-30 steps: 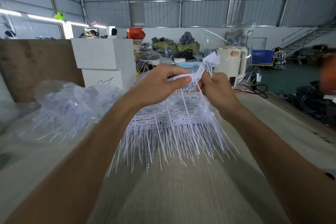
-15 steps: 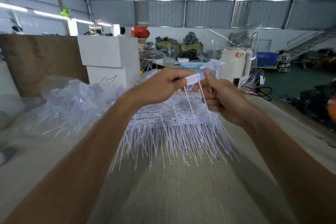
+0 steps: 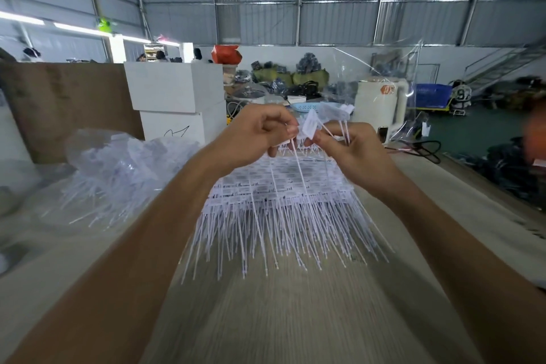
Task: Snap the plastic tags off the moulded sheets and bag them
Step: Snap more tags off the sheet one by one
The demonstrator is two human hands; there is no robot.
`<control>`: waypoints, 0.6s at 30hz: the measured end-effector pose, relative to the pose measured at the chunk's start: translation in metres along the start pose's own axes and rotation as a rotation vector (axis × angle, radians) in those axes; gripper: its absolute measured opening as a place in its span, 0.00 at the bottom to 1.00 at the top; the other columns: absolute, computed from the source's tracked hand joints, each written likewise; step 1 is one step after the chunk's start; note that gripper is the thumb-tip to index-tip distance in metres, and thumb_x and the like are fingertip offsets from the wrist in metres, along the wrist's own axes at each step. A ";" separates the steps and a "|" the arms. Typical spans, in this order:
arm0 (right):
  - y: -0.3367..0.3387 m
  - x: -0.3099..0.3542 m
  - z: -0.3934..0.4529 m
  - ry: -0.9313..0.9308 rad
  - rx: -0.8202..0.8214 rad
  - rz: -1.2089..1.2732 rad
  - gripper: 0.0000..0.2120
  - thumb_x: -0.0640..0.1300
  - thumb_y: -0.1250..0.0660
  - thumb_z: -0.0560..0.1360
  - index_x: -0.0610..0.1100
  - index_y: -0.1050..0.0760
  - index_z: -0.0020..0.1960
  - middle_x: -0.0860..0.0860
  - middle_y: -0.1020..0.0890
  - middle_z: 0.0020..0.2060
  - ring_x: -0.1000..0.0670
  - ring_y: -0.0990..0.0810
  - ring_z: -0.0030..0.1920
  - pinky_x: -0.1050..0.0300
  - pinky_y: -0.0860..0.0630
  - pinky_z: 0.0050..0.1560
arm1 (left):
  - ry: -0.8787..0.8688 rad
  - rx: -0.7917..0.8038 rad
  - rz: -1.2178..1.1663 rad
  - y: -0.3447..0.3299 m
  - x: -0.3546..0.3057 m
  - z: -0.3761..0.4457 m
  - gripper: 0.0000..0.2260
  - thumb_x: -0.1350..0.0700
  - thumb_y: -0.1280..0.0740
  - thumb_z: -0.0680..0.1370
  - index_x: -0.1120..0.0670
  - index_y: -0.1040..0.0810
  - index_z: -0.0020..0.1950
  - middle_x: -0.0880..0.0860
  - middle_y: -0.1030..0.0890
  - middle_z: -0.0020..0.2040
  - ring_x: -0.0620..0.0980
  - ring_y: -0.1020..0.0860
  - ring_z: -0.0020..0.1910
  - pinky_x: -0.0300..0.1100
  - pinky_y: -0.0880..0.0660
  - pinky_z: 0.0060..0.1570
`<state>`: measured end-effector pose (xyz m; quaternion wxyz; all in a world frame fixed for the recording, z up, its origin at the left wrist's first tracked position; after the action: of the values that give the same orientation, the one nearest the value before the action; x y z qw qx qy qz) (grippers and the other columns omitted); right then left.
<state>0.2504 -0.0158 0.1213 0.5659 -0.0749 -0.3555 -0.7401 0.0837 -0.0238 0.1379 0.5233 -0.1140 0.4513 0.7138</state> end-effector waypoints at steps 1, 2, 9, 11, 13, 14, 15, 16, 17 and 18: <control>0.001 0.001 0.000 0.028 -0.011 -0.056 0.07 0.43 0.30 0.79 0.43 0.15 0.45 0.66 0.22 0.28 0.64 0.24 0.32 0.72 0.35 0.37 | 0.000 0.005 -0.014 0.001 0.001 -0.001 0.04 0.64 0.32 0.80 0.65 0.19 0.51 0.65 0.20 0.37 0.47 0.26 0.29 0.36 0.26 0.32; 0.001 0.004 0.000 0.070 -0.026 -0.102 0.06 0.42 0.30 0.79 0.46 0.16 0.44 0.66 0.23 0.27 0.64 0.24 0.32 0.72 0.36 0.36 | -0.001 0.014 -0.029 0.001 0.001 -0.002 0.04 0.64 0.32 0.80 0.65 0.19 0.50 0.62 0.20 0.36 0.47 0.26 0.28 0.36 0.27 0.32; -0.001 0.015 -0.010 0.471 -0.078 -0.394 0.10 0.26 0.34 0.74 0.39 0.24 0.41 0.54 0.30 0.37 0.48 0.30 0.33 0.51 0.29 0.30 | 0.011 0.110 -0.126 -0.002 0.006 -0.005 0.04 0.63 0.32 0.79 0.59 0.18 0.46 0.46 0.21 0.28 0.44 0.26 0.27 0.31 0.30 0.30; -0.002 0.019 -0.015 0.525 -0.093 -0.412 0.15 0.26 0.41 0.70 0.43 0.25 0.46 0.53 0.29 0.40 0.45 0.29 0.33 0.54 0.31 0.28 | 0.010 0.125 -0.126 -0.002 0.006 -0.006 0.04 0.63 0.32 0.79 0.61 0.18 0.49 0.45 0.20 0.28 0.42 0.27 0.26 0.30 0.31 0.29; -0.002 0.027 -0.020 0.570 -0.106 -0.449 0.18 0.31 0.45 0.68 0.46 0.27 0.51 0.50 0.25 0.39 0.46 0.30 0.31 0.60 0.35 0.29 | 0.016 0.125 -0.130 -0.002 0.009 -0.006 0.07 0.60 0.31 0.79 0.63 0.18 0.51 0.46 0.20 0.28 0.42 0.27 0.26 0.30 0.31 0.29; -0.003 0.029 -0.021 0.577 -0.110 -0.480 0.19 0.32 0.46 0.68 0.46 0.26 0.53 0.47 0.23 0.39 0.45 0.30 0.30 0.61 0.36 0.28 | 0.024 0.127 -0.131 -0.002 0.010 -0.006 0.09 0.58 0.30 0.78 0.63 0.17 0.52 0.46 0.21 0.28 0.42 0.27 0.26 0.31 0.31 0.28; -0.003 0.030 -0.022 0.576 -0.111 -0.512 0.19 0.32 0.46 0.69 0.44 0.24 0.53 0.45 0.22 0.38 0.44 0.28 0.29 0.61 0.35 0.27 | 0.034 0.135 -0.130 -0.002 0.012 -0.007 0.12 0.54 0.30 0.77 0.63 0.17 0.52 0.47 0.21 0.28 0.43 0.27 0.26 0.32 0.32 0.28; -0.003 0.030 -0.021 0.572 -0.108 -0.548 0.18 0.32 0.45 0.70 0.41 0.21 0.53 0.44 0.22 0.38 0.42 0.27 0.28 0.60 0.33 0.26 | 0.048 0.146 -0.133 -0.003 0.015 -0.007 0.13 0.52 0.30 0.76 0.61 0.16 0.52 0.49 0.21 0.28 0.44 0.28 0.26 0.33 0.33 0.27; -0.004 0.030 -0.022 0.569 -0.107 -0.583 0.16 0.30 0.43 0.71 0.38 0.19 0.51 0.43 0.21 0.38 0.42 0.26 0.28 0.59 0.31 0.25 | 0.059 0.156 -0.147 -0.003 0.017 -0.008 0.14 0.49 0.31 0.76 0.60 0.16 0.51 0.50 0.21 0.29 0.45 0.29 0.26 0.34 0.34 0.26; -0.005 0.030 -0.022 0.568 -0.111 -0.613 0.13 0.29 0.39 0.72 0.36 0.18 0.51 0.43 0.21 0.39 0.42 0.25 0.29 0.59 0.31 0.25 | 0.063 0.163 -0.174 -0.004 0.017 -0.008 0.14 0.49 0.31 0.77 0.58 0.15 0.51 0.49 0.20 0.29 0.44 0.29 0.26 0.34 0.35 0.26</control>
<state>0.2417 -0.0519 0.1181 0.3903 0.2109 -0.1508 -0.8834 0.0773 -0.0183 0.1205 0.5765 -0.1320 0.5124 0.6226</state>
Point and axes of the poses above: each hand's wrist, its own z-axis towards the middle knuckle, its own y-axis out of the back of the hand, x = y × z, the point moved 7 cm from there along z, towards the middle knuckle
